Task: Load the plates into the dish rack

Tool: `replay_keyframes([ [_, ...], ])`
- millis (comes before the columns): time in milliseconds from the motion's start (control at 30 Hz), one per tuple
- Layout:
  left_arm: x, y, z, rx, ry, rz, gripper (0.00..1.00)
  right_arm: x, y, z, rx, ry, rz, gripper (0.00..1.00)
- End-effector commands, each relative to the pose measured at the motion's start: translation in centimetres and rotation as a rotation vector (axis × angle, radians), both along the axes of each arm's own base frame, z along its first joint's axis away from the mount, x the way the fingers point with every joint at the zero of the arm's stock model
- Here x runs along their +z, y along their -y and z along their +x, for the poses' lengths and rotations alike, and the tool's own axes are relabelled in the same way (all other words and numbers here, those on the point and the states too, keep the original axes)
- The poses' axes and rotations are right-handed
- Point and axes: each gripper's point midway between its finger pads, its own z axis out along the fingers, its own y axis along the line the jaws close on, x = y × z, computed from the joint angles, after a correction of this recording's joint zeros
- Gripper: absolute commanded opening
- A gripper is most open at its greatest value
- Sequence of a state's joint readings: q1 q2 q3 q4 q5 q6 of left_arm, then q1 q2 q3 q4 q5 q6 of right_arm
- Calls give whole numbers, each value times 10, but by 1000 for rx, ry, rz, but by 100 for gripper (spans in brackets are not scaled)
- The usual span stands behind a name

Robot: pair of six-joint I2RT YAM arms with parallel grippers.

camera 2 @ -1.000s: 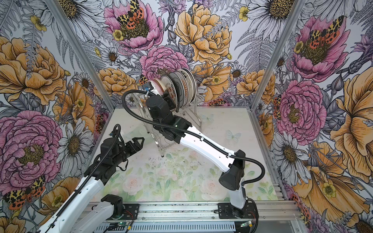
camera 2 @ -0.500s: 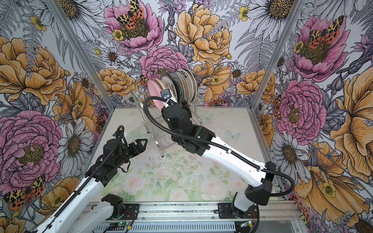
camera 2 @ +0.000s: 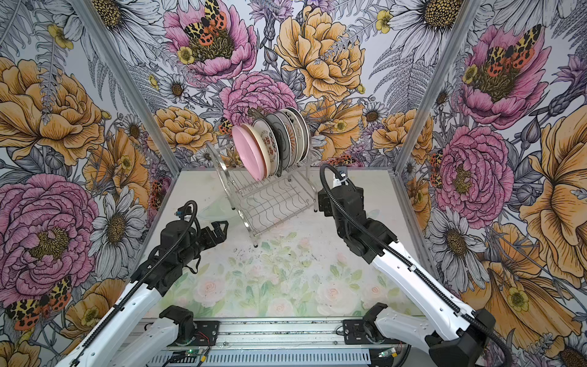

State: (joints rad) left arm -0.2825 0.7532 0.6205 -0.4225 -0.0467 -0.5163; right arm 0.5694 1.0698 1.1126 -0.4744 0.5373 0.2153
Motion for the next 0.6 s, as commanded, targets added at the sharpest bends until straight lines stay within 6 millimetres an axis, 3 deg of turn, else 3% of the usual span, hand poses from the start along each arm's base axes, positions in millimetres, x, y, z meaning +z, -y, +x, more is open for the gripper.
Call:
replay_keyframes([
  [0, 4, -19, 5, 41, 38, 80, 99, -27, 11, -2, 31, -64, 60, 95],
  [67, 3, -26, 8, 53, 54, 99, 99, -46, 27, 0, 10, -100, 52, 99],
  [367, -6, -55, 28, 95, 93, 184, 99, -112, 105, 7, -123, -95, 115, 99],
  [500, -8, -66, 41, 132, 143, 247, 99, -137, 125, 16, -148, -55, 134, 100],
  [567, -8, -70, 47, 143, 170, 276, 99, -140, 127, 22, -142, 10, 145, 100],
])
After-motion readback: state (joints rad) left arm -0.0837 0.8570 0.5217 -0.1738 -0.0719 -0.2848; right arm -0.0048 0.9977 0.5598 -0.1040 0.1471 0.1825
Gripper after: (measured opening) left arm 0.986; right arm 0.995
